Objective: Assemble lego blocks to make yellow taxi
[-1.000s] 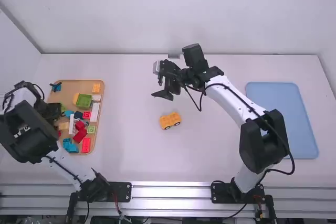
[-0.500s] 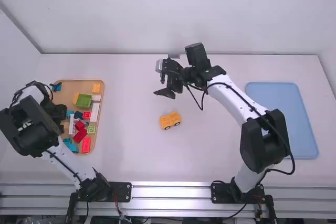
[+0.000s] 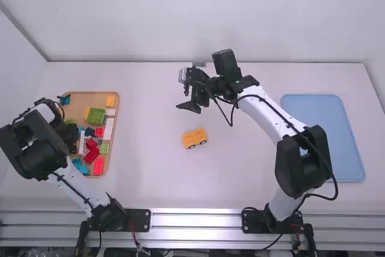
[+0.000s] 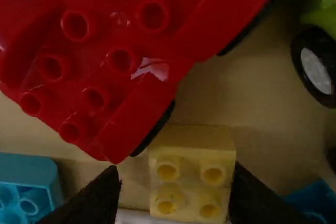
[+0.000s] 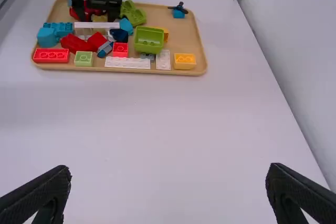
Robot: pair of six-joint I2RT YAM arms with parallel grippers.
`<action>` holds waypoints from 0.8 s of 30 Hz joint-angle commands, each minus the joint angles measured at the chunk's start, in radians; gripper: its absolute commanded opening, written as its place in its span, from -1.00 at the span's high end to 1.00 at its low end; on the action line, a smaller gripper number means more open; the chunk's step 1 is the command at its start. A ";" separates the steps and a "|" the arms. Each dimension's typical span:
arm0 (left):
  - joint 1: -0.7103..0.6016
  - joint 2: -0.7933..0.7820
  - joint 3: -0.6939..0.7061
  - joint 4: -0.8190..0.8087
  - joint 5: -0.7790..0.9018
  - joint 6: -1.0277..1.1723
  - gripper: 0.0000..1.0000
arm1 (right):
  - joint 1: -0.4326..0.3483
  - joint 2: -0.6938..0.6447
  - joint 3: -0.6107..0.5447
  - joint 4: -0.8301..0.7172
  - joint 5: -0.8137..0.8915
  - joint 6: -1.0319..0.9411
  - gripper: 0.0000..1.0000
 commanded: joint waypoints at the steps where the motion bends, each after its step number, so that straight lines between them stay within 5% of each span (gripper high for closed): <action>1: 0.000 0.006 -0.018 -0.003 -0.008 0.008 0.27 | -0.006 0.011 0.003 0.000 -0.009 0.003 -0.97; 8: -0.003 0.006 -0.016 -0.008 -0.032 0.008 0.59 | -0.006 0.011 0.003 -0.001 -0.009 0.003 -0.97; 10: -0.002 0.006 -0.016 -0.019 -0.034 0.008 0.95 | -0.006 0.011 0.003 -0.001 -0.008 0.003 -0.97; 17: 0.005 0.006 0.022 -0.026 0.000 0.288 0.96 | -0.006 0.011 0.003 0.000 -0.009 0.003 -0.97; 24: -0.007 -0.013 0.235 -0.243 0.038 0.403 0.96 | -0.019 0.011 0.003 -0.008 -0.011 0.003 -0.97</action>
